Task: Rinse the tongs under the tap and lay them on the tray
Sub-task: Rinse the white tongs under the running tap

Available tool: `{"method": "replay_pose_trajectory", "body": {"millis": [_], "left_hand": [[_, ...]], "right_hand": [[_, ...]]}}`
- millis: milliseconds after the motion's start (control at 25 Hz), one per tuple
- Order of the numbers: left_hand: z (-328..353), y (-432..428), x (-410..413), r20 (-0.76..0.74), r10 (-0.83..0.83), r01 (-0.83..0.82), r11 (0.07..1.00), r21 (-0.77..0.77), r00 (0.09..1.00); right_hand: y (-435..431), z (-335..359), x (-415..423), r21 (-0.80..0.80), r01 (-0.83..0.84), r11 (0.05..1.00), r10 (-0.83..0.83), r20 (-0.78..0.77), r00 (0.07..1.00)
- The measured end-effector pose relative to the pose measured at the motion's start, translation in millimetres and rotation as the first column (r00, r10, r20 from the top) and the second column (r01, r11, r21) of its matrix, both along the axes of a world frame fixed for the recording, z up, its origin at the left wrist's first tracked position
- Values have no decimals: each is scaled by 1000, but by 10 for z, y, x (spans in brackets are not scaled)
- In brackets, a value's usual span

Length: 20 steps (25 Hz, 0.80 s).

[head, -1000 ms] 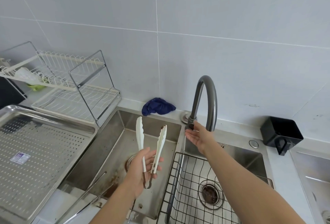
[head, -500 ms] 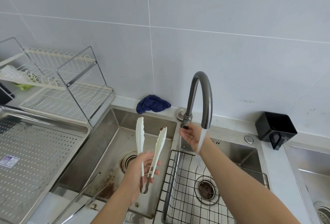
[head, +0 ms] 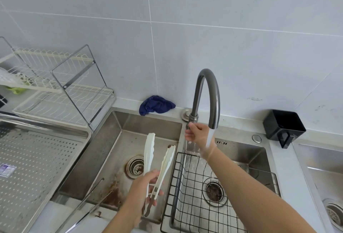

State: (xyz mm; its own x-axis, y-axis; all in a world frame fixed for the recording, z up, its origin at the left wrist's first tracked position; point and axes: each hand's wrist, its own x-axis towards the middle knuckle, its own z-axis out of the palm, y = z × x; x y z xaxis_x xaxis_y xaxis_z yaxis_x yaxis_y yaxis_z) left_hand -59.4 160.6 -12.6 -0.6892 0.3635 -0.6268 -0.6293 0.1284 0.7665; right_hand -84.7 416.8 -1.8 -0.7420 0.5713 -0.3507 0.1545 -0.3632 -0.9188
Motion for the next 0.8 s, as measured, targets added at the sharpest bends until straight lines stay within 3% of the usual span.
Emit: {"method": "replay_pose_trajectory", "body": {"millis": [800], "left_hand": [[136, 91, -29, -33, -11, 11, 1000, 9, 999]], "right_hand": [[137, -17, -113, -16, -20, 1000, 21, 13, 1000]]}}
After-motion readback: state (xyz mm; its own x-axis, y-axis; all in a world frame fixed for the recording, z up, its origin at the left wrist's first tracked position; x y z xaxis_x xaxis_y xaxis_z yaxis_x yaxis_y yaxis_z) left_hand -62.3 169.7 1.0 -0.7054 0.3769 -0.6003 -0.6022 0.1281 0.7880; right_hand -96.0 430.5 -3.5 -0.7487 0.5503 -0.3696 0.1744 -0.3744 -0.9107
